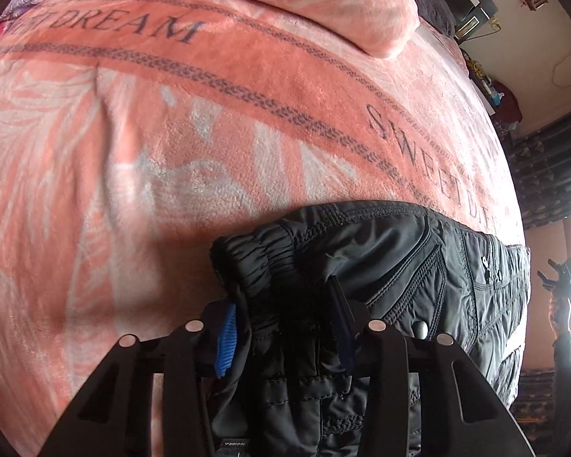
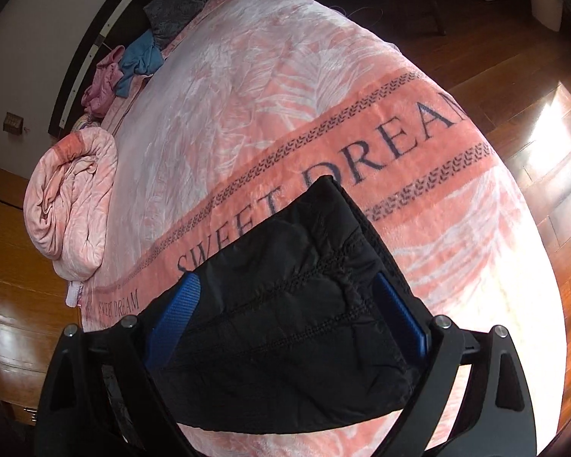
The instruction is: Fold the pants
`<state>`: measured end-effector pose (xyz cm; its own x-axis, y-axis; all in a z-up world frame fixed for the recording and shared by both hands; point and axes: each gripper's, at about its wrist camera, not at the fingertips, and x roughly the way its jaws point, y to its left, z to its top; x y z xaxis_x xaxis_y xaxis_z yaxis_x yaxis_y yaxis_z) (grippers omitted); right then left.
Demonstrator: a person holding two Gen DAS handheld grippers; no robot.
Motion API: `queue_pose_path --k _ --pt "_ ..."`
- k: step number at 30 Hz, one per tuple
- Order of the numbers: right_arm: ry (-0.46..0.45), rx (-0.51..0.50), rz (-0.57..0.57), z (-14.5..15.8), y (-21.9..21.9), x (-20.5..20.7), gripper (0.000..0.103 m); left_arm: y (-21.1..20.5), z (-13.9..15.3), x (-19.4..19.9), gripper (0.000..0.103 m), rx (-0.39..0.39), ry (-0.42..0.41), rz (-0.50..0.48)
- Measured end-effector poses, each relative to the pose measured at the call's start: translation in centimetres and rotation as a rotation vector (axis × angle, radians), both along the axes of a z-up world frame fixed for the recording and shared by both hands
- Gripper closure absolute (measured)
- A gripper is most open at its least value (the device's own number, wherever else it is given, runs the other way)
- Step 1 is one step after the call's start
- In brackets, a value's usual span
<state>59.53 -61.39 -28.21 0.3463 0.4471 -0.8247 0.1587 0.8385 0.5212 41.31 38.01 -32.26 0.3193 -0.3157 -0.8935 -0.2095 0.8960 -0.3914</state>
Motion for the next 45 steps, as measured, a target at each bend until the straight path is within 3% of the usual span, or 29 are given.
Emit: queue_pose_path --k 4,8,9,10,11,12,17,18,20,26,31,37,45 --pt "0.029 -0.015 0.042 -3.1 0.5 4.8 0.011 -0.3 -0.3 0.5 0.061 0.023 0.027 0.024" --pt "0.082 -0.028 0.101 -5.7 1.6 6.8 0.011 -0.5 -0.2 0.6 0.062 0.046 0.043 0.043" --pt "0.082 -0.027 0.123 -5.8 1.9 6.8 0.024 -0.6 -0.1 0.6 0.062 0.058 0.046 0.049" --pt "0.078 -0.037 0.146 -5.7 2.1 6.6 0.052 -0.8 0.0 0.6 0.065 0.075 0.048 0.051" --pt "0.076 -0.047 0.154 -5.5 2.0 6.3 0.066 -1.0 0.2 0.5 0.067 0.09 0.047 0.05" --pt "0.074 -0.039 0.156 -5.1 1.7 6.0 0.091 -1.2 0.5 0.5 0.074 0.095 0.041 0.054" --pt "-0.036 -0.041 0.147 0.1 1.0 2.9 0.094 -1.7 2.6 -0.4 0.085 0.139 -0.011 0.083" --pt "-0.058 -0.049 0.143 1.5 1.0 2.1 0.094 -1.4 3.2 -0.8 0.095 0.153 -0.026 0.104" --pt "-0.098 -0.05 0.133 4.2 0.8 0.2 0.095 -0.7 4.8 -1.8 0.096 0.118 -0.068 0.137" --pt "-0.201 -0.079 0.099 11.0 0.4 -7.0 0.096 -1.8 10.0 -4.5 0.097 0.116 -0.189 0.112" --pt "-0.273 -0.079 0.045 14.9 -1.4 -14.0 0.096 -2.6 14.6 -7.7 0.097 0.077 -0.317 0.112" --pt "-0.315 -0.07 -0.018 14.4 -3.9 -24.8 0.096 -2.3 17.5 -14.7 0.097 0.041 -0.419 0.144" --pt "-0.359 -0.069 -0.101 11.8 -4.0 -37.4 0.096 -1.9 16.0 -23.6 0.095 0.011 -0.437 0.187"
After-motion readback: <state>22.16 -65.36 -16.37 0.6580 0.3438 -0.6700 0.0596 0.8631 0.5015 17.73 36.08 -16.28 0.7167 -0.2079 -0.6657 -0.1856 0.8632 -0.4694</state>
